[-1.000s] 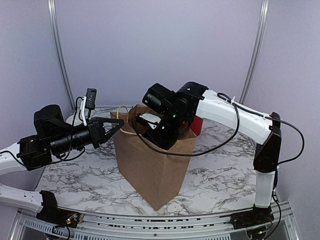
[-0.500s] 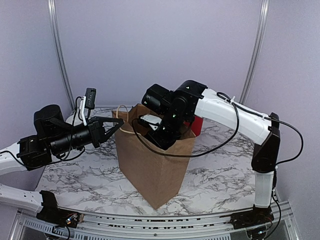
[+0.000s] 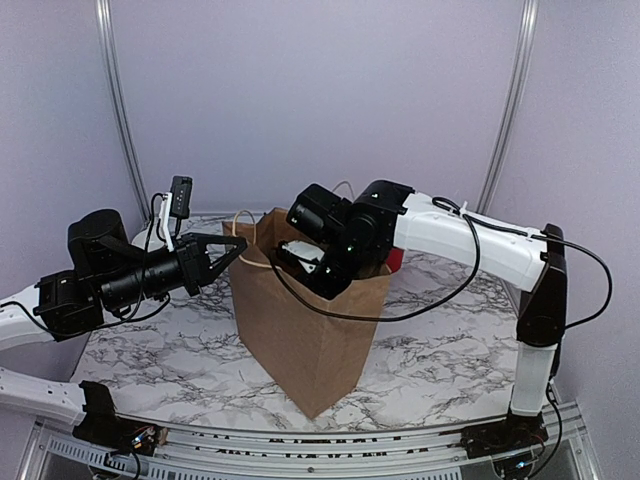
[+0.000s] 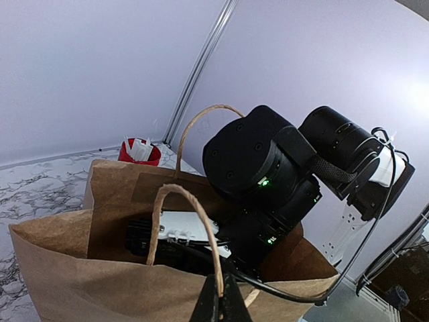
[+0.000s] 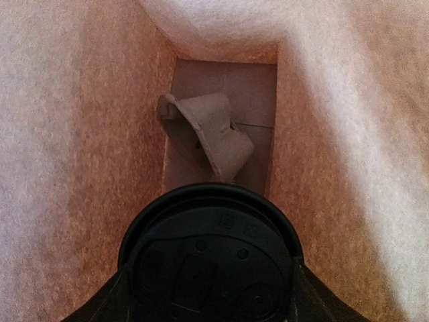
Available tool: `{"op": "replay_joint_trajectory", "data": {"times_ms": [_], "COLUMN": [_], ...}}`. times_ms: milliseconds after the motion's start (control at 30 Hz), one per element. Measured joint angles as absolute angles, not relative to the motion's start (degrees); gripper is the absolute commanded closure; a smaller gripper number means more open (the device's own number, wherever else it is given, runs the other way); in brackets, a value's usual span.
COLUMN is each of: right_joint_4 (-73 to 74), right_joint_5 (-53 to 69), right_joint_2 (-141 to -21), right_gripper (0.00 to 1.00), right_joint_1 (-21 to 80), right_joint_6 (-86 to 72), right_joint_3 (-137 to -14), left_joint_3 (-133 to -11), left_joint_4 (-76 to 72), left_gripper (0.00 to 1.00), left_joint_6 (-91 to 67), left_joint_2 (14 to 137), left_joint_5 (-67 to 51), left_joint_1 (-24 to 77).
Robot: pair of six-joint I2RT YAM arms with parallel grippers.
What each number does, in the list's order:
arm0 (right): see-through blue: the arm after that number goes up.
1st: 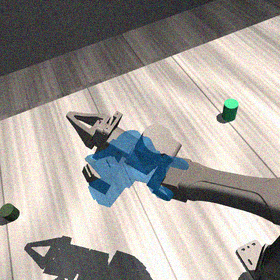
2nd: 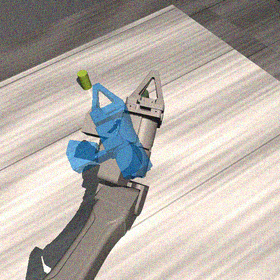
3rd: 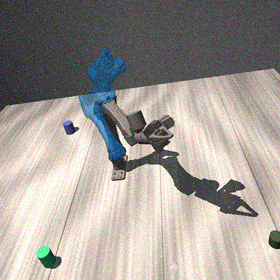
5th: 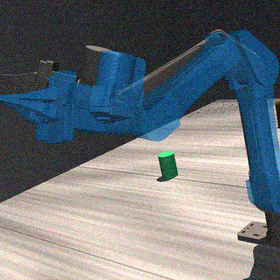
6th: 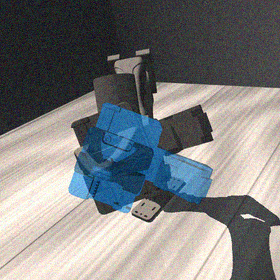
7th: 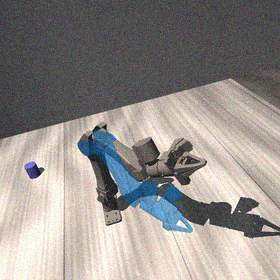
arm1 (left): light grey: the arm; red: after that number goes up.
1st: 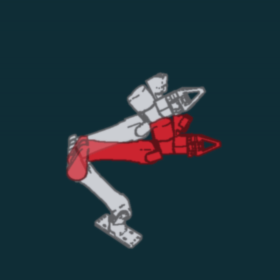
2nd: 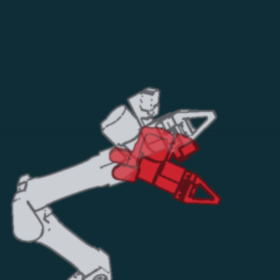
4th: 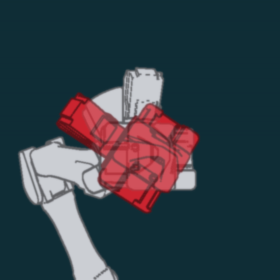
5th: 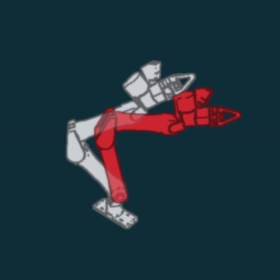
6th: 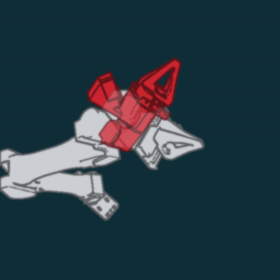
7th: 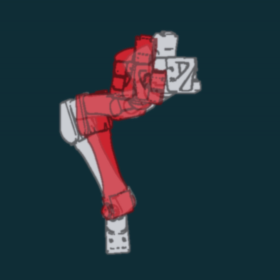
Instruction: Pack the takeout coffee
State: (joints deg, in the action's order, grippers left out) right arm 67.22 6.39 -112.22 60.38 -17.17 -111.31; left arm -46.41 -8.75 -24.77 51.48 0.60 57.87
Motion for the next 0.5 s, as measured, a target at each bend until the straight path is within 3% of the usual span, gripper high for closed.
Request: {"op": "replay_joint_trajectory", "data": {"times_ms": [500], "right_joint_4": [69.2], "right_joint_5": [4.4], "right_joint_2": [-113.5], "right_gripper": [0.44], "right_joint_1": [60.4], "right_joint_6": [-17.6], "right_joint_3": [-115.1], "left_joint_3": [-46.4], "left_joint_4": [-8.3], "left_gripper": [1.0], "left_joint_6": [-24.1], "left_joint_2": [51.5], "left_joint_5": [1.6], "left_joint_1": [57.9]}}
